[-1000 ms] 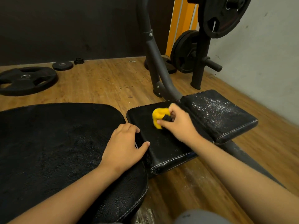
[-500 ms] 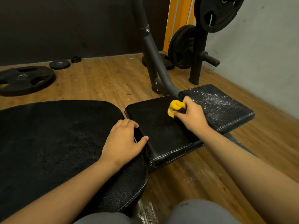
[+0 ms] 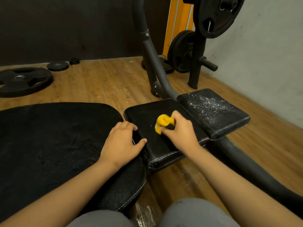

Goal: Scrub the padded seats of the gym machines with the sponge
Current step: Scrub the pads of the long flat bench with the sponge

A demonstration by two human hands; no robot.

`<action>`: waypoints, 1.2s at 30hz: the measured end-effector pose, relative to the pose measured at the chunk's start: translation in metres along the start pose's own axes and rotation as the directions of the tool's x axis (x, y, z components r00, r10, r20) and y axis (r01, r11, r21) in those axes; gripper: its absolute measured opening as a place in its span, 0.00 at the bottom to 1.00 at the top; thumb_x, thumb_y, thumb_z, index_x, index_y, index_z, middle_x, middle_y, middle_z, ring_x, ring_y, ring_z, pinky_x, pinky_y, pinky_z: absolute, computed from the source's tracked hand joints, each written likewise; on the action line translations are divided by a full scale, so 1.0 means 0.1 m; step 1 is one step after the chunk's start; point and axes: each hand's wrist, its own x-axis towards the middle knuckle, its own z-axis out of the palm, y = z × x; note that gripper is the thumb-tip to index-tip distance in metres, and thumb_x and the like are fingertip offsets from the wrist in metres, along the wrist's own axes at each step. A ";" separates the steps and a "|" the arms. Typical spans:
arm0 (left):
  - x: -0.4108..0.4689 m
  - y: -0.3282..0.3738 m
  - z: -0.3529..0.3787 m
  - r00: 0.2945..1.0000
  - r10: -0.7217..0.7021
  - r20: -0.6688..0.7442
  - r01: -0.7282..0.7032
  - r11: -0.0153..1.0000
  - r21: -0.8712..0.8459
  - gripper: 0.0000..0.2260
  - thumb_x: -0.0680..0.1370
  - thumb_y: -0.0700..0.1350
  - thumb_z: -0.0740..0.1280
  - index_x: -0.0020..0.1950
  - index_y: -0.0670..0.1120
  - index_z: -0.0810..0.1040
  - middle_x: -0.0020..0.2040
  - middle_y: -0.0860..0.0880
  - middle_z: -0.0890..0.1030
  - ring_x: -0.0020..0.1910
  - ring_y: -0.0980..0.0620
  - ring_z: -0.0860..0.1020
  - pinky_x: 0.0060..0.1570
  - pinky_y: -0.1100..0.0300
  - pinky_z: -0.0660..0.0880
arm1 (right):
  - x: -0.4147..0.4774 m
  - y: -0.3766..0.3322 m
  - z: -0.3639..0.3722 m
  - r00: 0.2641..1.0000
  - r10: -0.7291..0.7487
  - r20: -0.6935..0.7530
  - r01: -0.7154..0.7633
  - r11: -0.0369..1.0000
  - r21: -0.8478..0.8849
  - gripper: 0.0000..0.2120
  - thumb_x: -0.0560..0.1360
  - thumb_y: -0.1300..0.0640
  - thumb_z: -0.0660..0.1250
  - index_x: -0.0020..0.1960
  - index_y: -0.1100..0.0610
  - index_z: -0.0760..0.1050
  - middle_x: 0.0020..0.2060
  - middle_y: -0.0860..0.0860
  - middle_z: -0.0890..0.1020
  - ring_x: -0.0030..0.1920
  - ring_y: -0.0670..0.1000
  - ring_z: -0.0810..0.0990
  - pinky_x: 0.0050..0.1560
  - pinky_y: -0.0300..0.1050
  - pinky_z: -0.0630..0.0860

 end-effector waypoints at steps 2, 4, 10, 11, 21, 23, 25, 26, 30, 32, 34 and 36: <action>0.00 -0.01 0.00 1.000 0.001 -0.003 -0.001 1.000 0.004 0.22 0.74 0.60 0.67 0.62 0.48 0.75 0.57 0.53 0.76 0.61 0.54 0.71 0.61 0.60 0.68 | -0.18 -0.01 0.01 0.993 -0.083 0.080 0.080 0.996 0.042 0.20 0.68 0.53 0.76 0.39 0.52 0.63 0.30 0.47 0.70 0.33 0.44 0.70 0.30 0.39 0.62; 0.00 -0.01 0.01 1.000 0.002 -0.012 -0.002 1.000 0.006 0.22 0.74 0.60 0.68 0.62 0.48 0.76 0.57 0.52 0.76 0.60 0.54 0.71 0.61 0.60 0.69 | -0.06 0.16 -0.12 1.000 -0.027 0.014 0.027 1.000 -0.013 0.20 0.68 0.53 0.76 0.39 0.52 0.63 0.29 0.47 0.69 0.32 0.48 0.70 0.31 0.43 0.58; 0.01 -0.01 0.01 1.000 0.000 -0.014 0.000 1.000 0.006 0.22 0.73 0.60 0.68 0.61 0.47 0.76 0.57 0.52 0.76 0.60 0.54 0.71 0.62 0.59 0.69 | -0.05 0.07 -0.17 0.998 0.034 -0.050 -0.037 0.997 -0.065 0.18 0.69 0.52 0.75 0.42 0.55 0.64 0.32 0.46 0.70 0.38 0.51 0.74 0.33 0.44 0.61; 0.02 -0.01 0.02 1.000 -0.002 -0.011 0.002 1.000 0.007 0.23 0.73 0.60 0.68 0.61 0.48 0.76 0.57 0.52 0.76 0.60 0.54 0.71 0.61 0.59 0.69 | -0.18 -0.04 -0.07 0.999 -0.035 0.006 0.035 0.999 -0.024 0.19 0.68 0.52 0.75 0.41 0.55 0.64 0.32 0.46 0.70 0.36 0.49 0.73 0.31 0.41 0.62; 0.01 -0.01 0.02 1.000 -0.002 -0.021 0.002 1.000 0.002 0.23 0.74 0.59 0.68 0.62 0.47 0.76 0.58 0.51 0.77 0.61 0.53 0.72 0.62 0.58 0.69 | 0.00 0.38 -0.47 0.992 0.084 -0.096 -0.097 0.986 -0.133 0.19 0.70 0.54 0.74 0.42 0.55 0.63 0.31 0.46 0.69 0.36 0.51 0.71 0.32 0.44 0.60; 0.01 0.00 0.02 1.000 -0.001 -0.019 0.001 1.000 -0.001 0.23 0.74 0.59 0.68 0.62 0.47 0.76 0.58 0.51 0.77 0.61 0.53 0.72 0.62 0.57 0.69 | -0.22 0.25 -0.34 1.000 0.005 -0.028 -0.007 0.996 -0.090 0.20 0.68 0.53 0.76 0.40 0.54 0.63 0.30 0.46 0.69 0.34 0.49 0.70 0.31 0.43 0.61; 0.01 0.00 0.02 1.000 0.003 -0.022 -0.003 1.000 -0.001 0.23 0.74 0.59 0.68 0.62 0.46 0.76 0.58 0.50 0.77 0.61 0.52 0.72 0.62 0.57 0.69 | -0.43 0.21 -0.28 0.995 -0.073 0.063 0.076 0.997 -0.034 0.20 0.67 0.53 0.76 0.39 0.54 0.63 0.29 0.47 0.69 0.32 0.47 0.71 0.32 0.42 0.63; 0.01 0.00 0.02 1.000 0.004 -0.022 -0.004 1.000 0.002 0.23 0.74 0.59 0.68 0.62 0.46 0.76 0.58 0.50 0.77 0.61 0.52 0.72 0.63 0.57 0.69 | -0.45 0.24 -0.32 0.994 -0.078 0.073 0.081 0.996 -0.037 0.20 0.67 0.54 0.76 0.39 0.54 0.63 0.29 0.48 0.69 0.32 0.47 0.71 0.32 0.42 0.63; 0.00 0.01 0.01 1.000 0.009 -0.018 -0.009 1.000 0.003 0.23 0.74 0.59 0.68 0.63 0.46 0.76 0.59 0.50 0.77 0.61 0.52 0.72 0.63 0.57 0.68 | -0.21 0.40 -0.55 0.996 0.060 -0.068 -0.068 0.990 -0.124 0.22 0.69 0.55 0.76 0.38 0.51 0.60 0.30 0.47 0.69 0.32 0.48 0.69 0.30 0.42 0.62; 0.00 0.01 0.00 1.000 0.005 -0.017 -0.005 1.000 -0.002 0.23 0.74 0.59 0.68 0.63 0.46 0.76 0.59 0.50 0.77 0.61 0.52 0.72 0.63 0.57 0.68 | -0.25 0.32 -0.49 0.992 0.071 -0.108 -0.084 0.990 -0.115 0.21 0.69 0.55 0.75 0.39 0.51 0.61 0.30 0.46 0.69 0.33 0.49 0.70 0.30 0.44 0.62; 0.00 0.01 0.01 1.000 0.001 -0.014 -0.001 1.000 -0.006 0.23 0.74 0.59 0.68 0.63 0.46 0.76 0.60 0.50 0.77 0.62 0.52 0.71 0.64 0.57 0.68 | -0.44 0.19 -0.36 0.999 -0.008 -0.046 0.005 0.999 -0.051 0.21 0.68 0.55 0.76 0.38 0.51 0.61 0.30 0.47 0.68 0.32 0.44 0.69 0.31 0.40 0.63; 0.00 0.01 0.01 1.000 -0.001 -0.011 0.001 1.000 -0.002 0.24 0.74 0.59 0.68 0.64 0.46 0.75 0.60 0.50 0.77 0.62 0.53 0.71 0.64 0.57 0.68 | -0.62 0.13 -0.28 0.996 -0.079 0.047 0.078 0.997 0.018 0.22 0.67 0.55 0.76 0.37 0.51 0.61 0.29 0.46 0.68 0.32 0.42 0.68 0.32 0.36 0.64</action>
